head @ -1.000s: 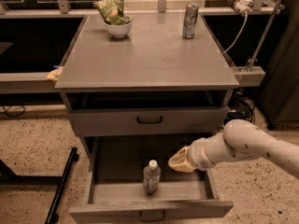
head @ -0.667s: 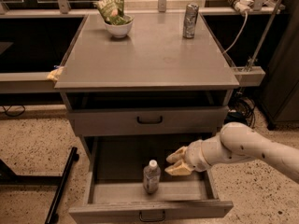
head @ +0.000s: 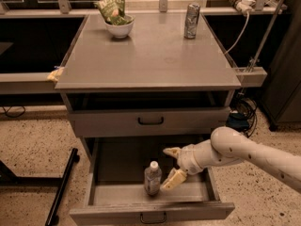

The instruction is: Pick blue plastic bottle from middle drawer and place on counter

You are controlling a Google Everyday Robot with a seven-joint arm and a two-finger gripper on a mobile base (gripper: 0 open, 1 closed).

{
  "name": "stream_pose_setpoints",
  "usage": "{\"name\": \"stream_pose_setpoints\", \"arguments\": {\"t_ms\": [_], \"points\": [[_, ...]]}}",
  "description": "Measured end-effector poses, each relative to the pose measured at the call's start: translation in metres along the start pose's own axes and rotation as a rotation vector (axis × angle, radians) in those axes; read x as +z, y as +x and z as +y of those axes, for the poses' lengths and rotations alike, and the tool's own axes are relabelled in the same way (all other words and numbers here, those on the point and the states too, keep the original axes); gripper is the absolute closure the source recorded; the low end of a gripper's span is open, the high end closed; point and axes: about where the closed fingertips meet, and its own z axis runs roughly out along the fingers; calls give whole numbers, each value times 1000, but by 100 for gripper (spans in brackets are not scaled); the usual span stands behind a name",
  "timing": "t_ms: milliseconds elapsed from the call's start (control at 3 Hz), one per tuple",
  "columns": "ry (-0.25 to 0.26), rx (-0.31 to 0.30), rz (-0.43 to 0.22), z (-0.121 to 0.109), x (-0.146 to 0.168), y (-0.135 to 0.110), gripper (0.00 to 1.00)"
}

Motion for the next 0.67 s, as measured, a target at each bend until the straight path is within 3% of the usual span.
{"name": "stream_pose_setpoints", "arguments": {"t_ms": [667], "points": [[-83,-51,-36,-9,55,1,17]]}}
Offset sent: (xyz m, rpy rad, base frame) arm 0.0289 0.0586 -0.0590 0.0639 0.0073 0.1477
